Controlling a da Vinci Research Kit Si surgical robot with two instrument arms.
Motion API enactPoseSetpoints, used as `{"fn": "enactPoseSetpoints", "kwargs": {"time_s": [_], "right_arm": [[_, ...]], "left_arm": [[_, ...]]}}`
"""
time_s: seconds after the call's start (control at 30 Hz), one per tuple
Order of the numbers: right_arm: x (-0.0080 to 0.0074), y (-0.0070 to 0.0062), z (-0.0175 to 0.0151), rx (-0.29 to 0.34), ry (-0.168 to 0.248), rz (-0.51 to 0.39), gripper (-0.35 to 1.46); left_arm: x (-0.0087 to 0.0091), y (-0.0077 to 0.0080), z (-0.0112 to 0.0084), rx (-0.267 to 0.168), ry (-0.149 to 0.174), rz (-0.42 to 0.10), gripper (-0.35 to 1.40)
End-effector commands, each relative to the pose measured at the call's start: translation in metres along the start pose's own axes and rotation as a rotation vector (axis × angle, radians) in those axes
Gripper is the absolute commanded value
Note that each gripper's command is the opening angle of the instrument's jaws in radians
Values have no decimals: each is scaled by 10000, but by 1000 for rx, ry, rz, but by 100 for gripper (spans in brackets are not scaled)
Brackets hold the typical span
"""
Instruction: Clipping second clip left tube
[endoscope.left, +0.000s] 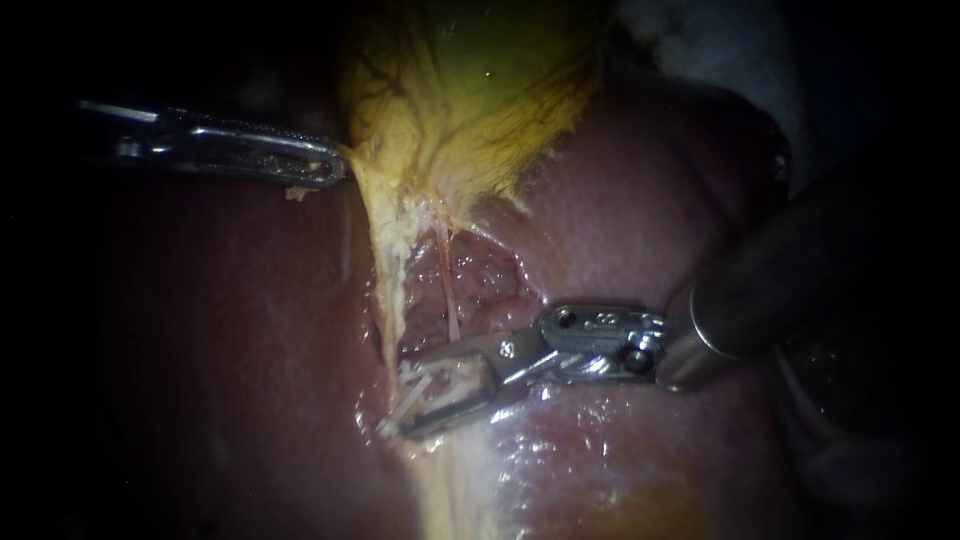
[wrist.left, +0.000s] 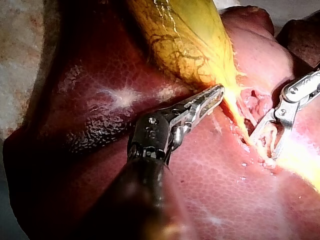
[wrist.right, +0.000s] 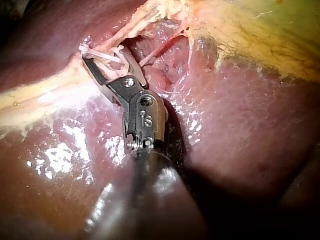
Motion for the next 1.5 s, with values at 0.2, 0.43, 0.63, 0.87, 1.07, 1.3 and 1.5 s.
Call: {"fn": "enactPoseSetpoints", "kwargs": {"time_s": [0.2,0.43,0.63,0.87,1.07,1.3,1.5], "right_arm": [[6,-4,-7,4,1,4,43],[21,-14,-24,16,2,14,43],[30,-20,-38,24,3,20,43],[43,-28,-53,16,13,29,44],[55,-36,-59,15,18,37,44],[56,-36,-67,12,21,40,44],[50,-26,-72,9,21,37,44]], "left_arm": [[0,0,0,0,0,0,-35],[0,0,-1,0,0,0,-35],[0,0,-1,0,0,0,-35],[0,1,-1,0,0,0,-35],[0,1,-1,0,0,0,-35],[0,1,-1,0,0,0,-35],[0,1,-2,1,0,0,-35]]}}
